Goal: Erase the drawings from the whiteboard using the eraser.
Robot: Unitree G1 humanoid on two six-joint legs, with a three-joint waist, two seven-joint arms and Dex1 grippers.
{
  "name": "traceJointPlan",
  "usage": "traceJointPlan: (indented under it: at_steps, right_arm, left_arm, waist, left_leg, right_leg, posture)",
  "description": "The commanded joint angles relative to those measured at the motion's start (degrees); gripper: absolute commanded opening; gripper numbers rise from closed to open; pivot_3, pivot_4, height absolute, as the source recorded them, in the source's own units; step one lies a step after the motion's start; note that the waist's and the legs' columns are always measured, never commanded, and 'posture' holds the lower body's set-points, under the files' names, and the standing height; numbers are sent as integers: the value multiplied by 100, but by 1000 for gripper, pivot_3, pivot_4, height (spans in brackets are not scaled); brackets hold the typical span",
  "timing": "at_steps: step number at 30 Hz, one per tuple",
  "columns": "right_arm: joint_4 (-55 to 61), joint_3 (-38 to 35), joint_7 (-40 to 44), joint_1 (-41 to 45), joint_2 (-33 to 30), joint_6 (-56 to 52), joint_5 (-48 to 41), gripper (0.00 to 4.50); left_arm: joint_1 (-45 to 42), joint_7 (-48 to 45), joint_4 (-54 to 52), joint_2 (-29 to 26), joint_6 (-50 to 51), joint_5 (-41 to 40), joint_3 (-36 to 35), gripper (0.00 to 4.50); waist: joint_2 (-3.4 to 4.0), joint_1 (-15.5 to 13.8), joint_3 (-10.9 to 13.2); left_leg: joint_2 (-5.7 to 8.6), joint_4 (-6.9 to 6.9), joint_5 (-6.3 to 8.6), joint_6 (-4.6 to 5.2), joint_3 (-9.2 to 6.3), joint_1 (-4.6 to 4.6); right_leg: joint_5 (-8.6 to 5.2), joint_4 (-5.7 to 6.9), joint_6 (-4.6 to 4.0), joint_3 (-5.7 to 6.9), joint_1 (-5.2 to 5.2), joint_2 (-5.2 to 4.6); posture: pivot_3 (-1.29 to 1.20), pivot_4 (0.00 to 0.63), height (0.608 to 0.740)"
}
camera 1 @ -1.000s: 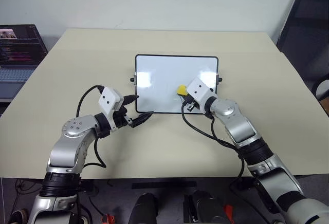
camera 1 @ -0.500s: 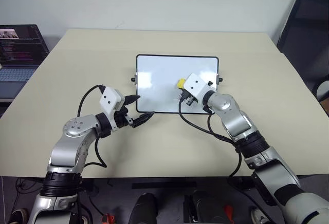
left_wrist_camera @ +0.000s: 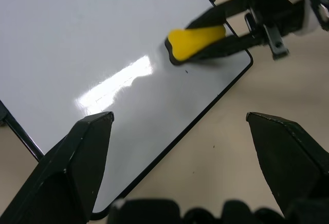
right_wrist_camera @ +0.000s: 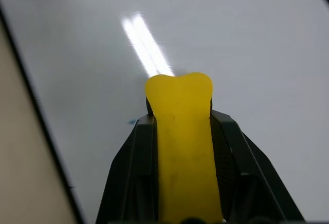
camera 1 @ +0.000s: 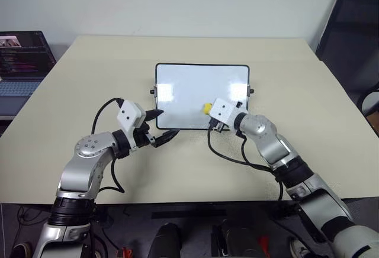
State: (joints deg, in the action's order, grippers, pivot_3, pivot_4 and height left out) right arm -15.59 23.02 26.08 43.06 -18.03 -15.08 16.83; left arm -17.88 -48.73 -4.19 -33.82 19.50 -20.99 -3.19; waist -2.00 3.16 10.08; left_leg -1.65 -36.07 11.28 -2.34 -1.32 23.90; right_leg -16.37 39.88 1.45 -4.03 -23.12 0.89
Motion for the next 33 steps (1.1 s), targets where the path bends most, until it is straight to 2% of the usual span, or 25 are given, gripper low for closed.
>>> traceJointPlan:
  at_steps: [1, 5, 8, 15, 18, 22, 28, 33]
  right_arm:
    - [5, 37, 311, -129, -203, -58, 119, 1012]
    - [303, 295, 862, -380, -346, -56, 108, 1012]
    - [384, 344, 975, -437, -367, -37, 161, 1012]
    - [-155, -298, -464, 117, -119, 262, 354, 1012]
    - [-320, -435, -705, 241, -120, 355, 332, 1012]
    - [-409, -459, -512, 177, -143, 272, 283, 1012]
    - [56, -161, 527, -270, -173, -116, 91, 1012]
    - [163, -295, 275, -244, -52, -48, 165, 1012]
  left_arm:
    - [-47, -71, -72, -31, -177, -11, -69, 4500]
    - [-5, -63, -92, -11, -191, -3, -67, 4500]
    - [6, -59, -97, -6, -195, -6, -60, 4500]
    - [6, -78, -106, -15, -183, -13, -52, 4500]
    - [22, -104, -127, -30, -173, -29, -57, 4500]
    - [9, -99, -146, -25, -154, -38, -55, 4500]
    - [8, -76, -234, -28, -88, -63, -45, 4500]
    - [-26, -63, -233, -33, -56, -59, -46, 4500]
  waist:
    - [0, -2, 0]
    - [-3, -7, -2]
    - [-3, -4, -2]
    - [-2, 10, -1]
    - [-3, -19, -1]
    - [-3, -18, -1]
    - [-4, -3, -3]
    - [-4, 12, -3]
  left_leg:
    - [0, 0, 0, 0, 0, 1]
    - [1, 3, 1, 0, 1, 1]
    - [-1, 3, 1, 0, 0, 0]
    - [-2, 0, -1, 1, 2, -3]
    - [1, 0, -4, 0, 2, -1]
    - [1, 9, -2, -1, 3, 3]
    - [-2, 10, -2, -1, 1, 0]
    - [-2, 2, -4, 1, 2, -6]
  right_leg:
    - [0, -1, 0, 1, 0, 0]
    - [-1, -4, -1, 0, 1, -1]
    - [-1, -3, 0, 0, 1, -1]
    - [2, 4, -1, -4, -2, -1]
    - [2, 3, 0, -3, -2, -1]
    - [1, -9, -2, -3, -3, -2]
    - [1, -8, -2, -2, 0, -2]
    - [2, 0, 0, -3, 2, -1]
  posture:
    - [0, 150, 740]
    - [0, 150, 740]
    - [0, 150, 740]
    - [0, 150, 740]
    - [0, 150, 740]
    - [0, 150, 740]
    - [0, 150, 740]
    - [0, 150, 740]
